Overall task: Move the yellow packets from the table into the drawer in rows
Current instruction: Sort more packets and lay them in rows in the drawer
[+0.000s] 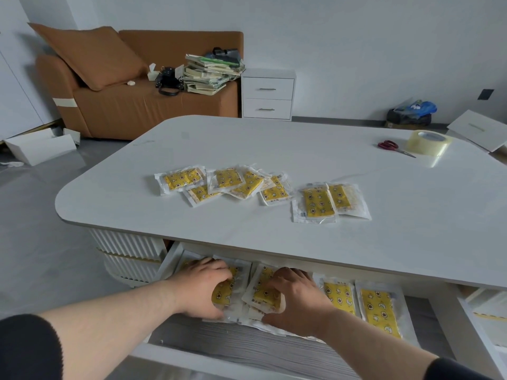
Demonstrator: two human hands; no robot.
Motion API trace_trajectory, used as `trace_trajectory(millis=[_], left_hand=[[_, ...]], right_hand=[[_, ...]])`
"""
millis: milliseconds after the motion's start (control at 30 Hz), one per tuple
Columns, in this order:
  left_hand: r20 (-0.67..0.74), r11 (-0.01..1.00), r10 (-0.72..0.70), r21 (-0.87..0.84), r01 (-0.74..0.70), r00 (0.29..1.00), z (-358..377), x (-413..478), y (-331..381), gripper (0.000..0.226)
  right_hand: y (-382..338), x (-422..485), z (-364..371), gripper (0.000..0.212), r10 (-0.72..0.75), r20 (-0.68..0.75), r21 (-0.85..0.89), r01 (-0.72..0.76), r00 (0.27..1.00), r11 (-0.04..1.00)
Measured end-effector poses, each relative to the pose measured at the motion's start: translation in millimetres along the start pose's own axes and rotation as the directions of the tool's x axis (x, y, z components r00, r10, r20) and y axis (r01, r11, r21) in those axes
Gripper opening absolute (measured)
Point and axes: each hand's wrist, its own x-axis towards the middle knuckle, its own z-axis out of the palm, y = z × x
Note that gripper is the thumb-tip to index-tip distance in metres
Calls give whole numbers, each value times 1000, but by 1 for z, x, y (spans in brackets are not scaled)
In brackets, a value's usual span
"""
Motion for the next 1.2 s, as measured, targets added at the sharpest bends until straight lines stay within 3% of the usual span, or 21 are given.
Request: trace_trajectory(millis=[300,433,867,1200], left_hand=[[13,1000,-1,-27,2,1000,4,3,1,87],[39,998,-21,-57,23,999,4,3,2,85],[54,999,-20,-31,22,998,2,2,6,85],[67,998,-34,-58,38,997,4,0,5,83]], right_hand=[[-1,1,-1,56,-48,29,31,47,998,998],[1,2,-1,55,-62,32,53,60,998,997],[-5,2,4,56,-179,49,-149,185,983,971],[0,10,11,54,-225,40,-103,228,974,968]])
